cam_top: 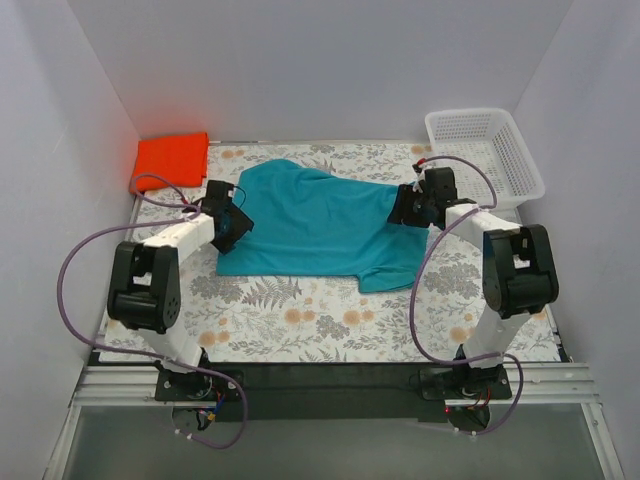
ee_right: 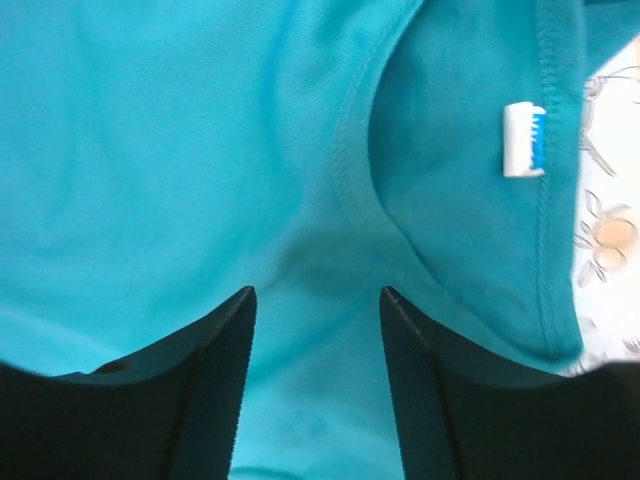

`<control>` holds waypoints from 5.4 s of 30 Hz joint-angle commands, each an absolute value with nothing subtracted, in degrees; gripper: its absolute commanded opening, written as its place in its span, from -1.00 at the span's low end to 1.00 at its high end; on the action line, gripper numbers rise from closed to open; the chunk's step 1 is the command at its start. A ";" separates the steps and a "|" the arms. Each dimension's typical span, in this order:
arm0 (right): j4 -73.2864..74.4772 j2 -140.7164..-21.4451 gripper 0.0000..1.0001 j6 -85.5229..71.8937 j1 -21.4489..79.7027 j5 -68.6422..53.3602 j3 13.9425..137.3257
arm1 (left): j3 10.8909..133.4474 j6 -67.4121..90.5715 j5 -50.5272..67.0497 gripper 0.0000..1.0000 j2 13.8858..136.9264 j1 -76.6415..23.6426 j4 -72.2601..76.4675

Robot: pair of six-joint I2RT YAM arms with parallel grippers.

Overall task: Fold and stack the t-shirts
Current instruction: Flatten the tshirt out

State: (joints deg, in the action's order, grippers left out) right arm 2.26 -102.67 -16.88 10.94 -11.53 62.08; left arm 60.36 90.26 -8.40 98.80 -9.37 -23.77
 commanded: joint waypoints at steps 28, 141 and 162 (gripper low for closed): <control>16.08 -58.10 0.51 -19.34 13.71 -3.43 30.86 | 44.47 98.62 -21.71 0.24 82.44 -8.00 -29.36; 6.00 -61.23 -0.97 -0.18 11.25 -4.39 68.59 | 63.21 73.82 -24.51 -1.00 68.26 -9.14 -19.79; -11.87 -103.70 -0.97 0.79 9.67 -6.41 73.20 | 77.60 75.15 -14.77 -1.00 115.92 -2.64 -8.26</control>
State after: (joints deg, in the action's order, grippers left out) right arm -7.05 -103.35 0.62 10.31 -5.45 68.55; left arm 74.54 76.07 -16.97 115.39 -3.42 -9.37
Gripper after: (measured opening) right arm 0.022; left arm 0.020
